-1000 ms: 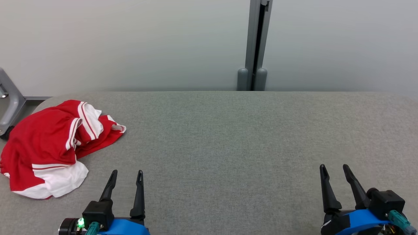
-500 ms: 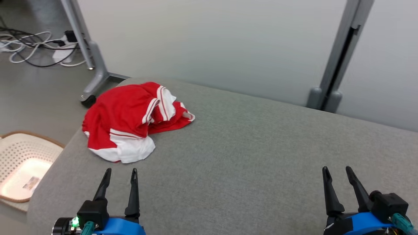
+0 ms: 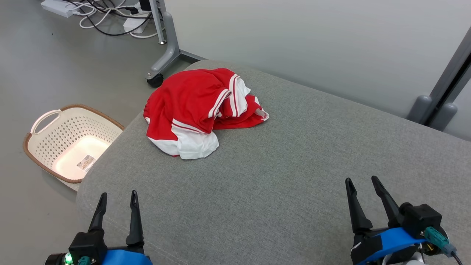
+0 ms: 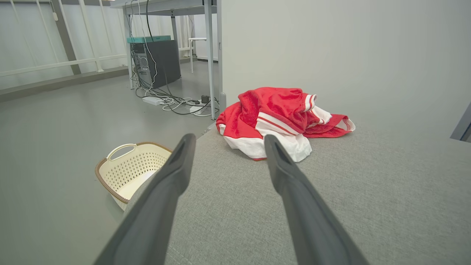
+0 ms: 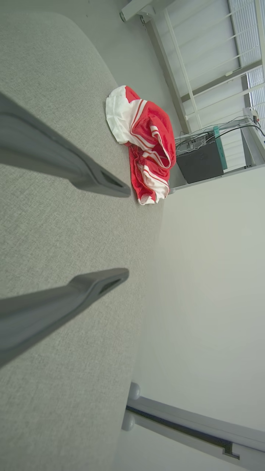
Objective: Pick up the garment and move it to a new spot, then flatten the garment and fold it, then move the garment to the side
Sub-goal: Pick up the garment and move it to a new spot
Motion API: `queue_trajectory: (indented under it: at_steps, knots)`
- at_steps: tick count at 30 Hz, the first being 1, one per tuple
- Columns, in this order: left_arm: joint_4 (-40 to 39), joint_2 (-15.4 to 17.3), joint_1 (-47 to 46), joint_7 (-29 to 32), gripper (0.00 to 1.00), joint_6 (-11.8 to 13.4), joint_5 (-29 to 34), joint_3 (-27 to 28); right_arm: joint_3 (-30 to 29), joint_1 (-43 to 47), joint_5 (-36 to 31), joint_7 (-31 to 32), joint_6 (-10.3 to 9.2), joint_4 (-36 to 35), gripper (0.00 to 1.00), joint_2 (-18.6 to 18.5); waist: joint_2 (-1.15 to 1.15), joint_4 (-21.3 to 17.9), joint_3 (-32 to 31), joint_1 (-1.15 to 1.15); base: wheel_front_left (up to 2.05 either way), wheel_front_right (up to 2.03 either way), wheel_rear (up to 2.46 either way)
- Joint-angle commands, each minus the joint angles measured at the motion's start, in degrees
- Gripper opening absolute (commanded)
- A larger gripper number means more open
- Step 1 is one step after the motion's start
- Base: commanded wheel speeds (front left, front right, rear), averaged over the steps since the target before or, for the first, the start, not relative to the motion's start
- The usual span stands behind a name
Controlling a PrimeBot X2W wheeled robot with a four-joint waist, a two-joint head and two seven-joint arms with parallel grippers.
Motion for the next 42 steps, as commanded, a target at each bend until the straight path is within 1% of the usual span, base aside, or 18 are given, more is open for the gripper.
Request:
queue_trajectory:
  at_steps: [1, 8, 11, 13, 15, 17, 19, 21, 25, 26, 29, 34, 38, 39, 42]
  knots:
    - [-0.54, -0.20, 0.24, -0.16, 1.00, 0.32, -0.05, -0.02, -0.04, -0.72, -0.26, 0.09, 0.01, 0.08, 1.00, -0.37, 0.00, 0.32, 0.39, -0.01, 0.00, 0.00, 0.00]
    - [-1.44, -0.56, 1.00, -0.16, 1.00, 0.40, 0.04, 0.60, 0.44, -1.78, -0.39, -0.14, 0.01, 1.07, 1.00, -0.34, 0.00, 0.35, 0.69, -0.01, 0.00, 0.00, 0.00]
    - [-1.96, -0.82, -0.60, -0.14, 1.00, -0.40, -1.59, 1.05, -0.09, -1.35, -0.27, -0.38, 0.01, 1.28, 1.00, -0.35, 0.00, 0.23, 0.56, -0.01, 0.00, 0.00, 0.00]
    - [-3.46, -0.33, -2.79, 1.04, 1.00, -1.07, -2.92, 1.81, -0.50, -0.85, -0.12, -0.35, 0.01, 1.13, 1.00, -0.34, 0.00, 0.15, 0.45, -0.01, 0.00, 0.00, 0.00]
    - [-5.56, 0.81, -5.43, 3.78, 1.00, -1.99, -4.21, 2.31, -1.09, -0.37, -0.05, -0.53, 0.01, 0.82, 1.00, -0.35, 0.00, 0.07, 0.42, -0.01, 0.00, 0.00, 0.00]
    - [-7.75, 2.07, -9.24, 7.75, 1.00, -2.88, -5.82, 3.21, -1.95, -0.02, -0.16, -0.74, 0.01, 0.36, 1.00, -0.35, 0.00, -0.03, 0.48, -0.01, 0.00, 0.00, 0.00]
    - [-9.18, 3.80, -13.99, 12.29, 1.00, -3.39, -7.52, 4.17, -2.87, 0.72, -0.26, -0.85, 0.01, -0.21, 1.00, -0.34, 0.00, -0.14, 0.72, -0.01, 0.00, 0.00, 0.00]
    - [-8.68, 4.14, -18.50, 17.82, 1.00, -3.75, -10.72, 5.43, -3.42, 0.75, -0.61, -0.68, 0.01, -1.03, 1.00, -0.34, 0.00, -0.62, 1.51, -0.01, 0.00, 0.00, 0.00]
    - [-5.30, 7.42, -26.38, 25.38, 1.00, -3.24, -14.45, 8.70, -2.88, -0.76, -1.70, 0.43, 0.01, -3.36, 1.00, -0.33, 0.00, -4.12, 5.11, -0.01, 0.00, 0.00, 0.00]
    - [-3.92, 7.68, -28.15, 26.81, 1.00, -3.08, -15.71, 9.39, -2.89, -1.11, -2.02, 0.73, 0.01, -3.99, 1.00, -0.33, 0.00, -4.96, 6.12, -0.01, 0.00, 0.00, 0.00]
    - [0.32, 10.05, -32.66, 30.39, 1.00, -2.64, -17.49, 11.31, -2.65, -1.95, -3.13, 1.82, 0.01, -6.12, 1.00, -0.36, 0.00, -7.76, 9.92, -0.01, 0.00, 0.00, 0.00]
    - [6.59, 13.38, -37.39, 34.44, 1.00, -2.06, -19.21, 13.30, -2.59, -3.94, -5.18, 3.65, 0.01, -10.16, 1.00, -0.35, 0.00, -12.51, 16.60, -0.01, 0.00, 0.00, 0.00]
    - [10.36, 15.55, -39.17, 36.54, 1.00, -1.83, -20.26, 14.52, -2.33, -5.57, -6.64, 4.80, 0.01, -13.44, 1.00, -0.34, 0.00, -16.18, 21.60, -0.01, 0.00, 0.00, 0.00]
    - [11.04, 16.60, -39.13, 36.95, 1.00, -1.71, -20.10, 14.81, -2.05, -6.01, -6.82, 5.11, 0.01, -14.27, 1.00, -0.35, 0.00, -17.16, 22.80, -0.01, 0.00, 0.00, 0.00]
    - [13.07, 17.34, -38.97, 37.64, 1.00, -1.32, -20.19, 15.08, -1.89, -6.79, -7.11, 5.41, 0.01, -16.08, 1.00, -0.33, 0.00, -19.26, 25.59, -0.01, 0.00, 0.00, 0.00]
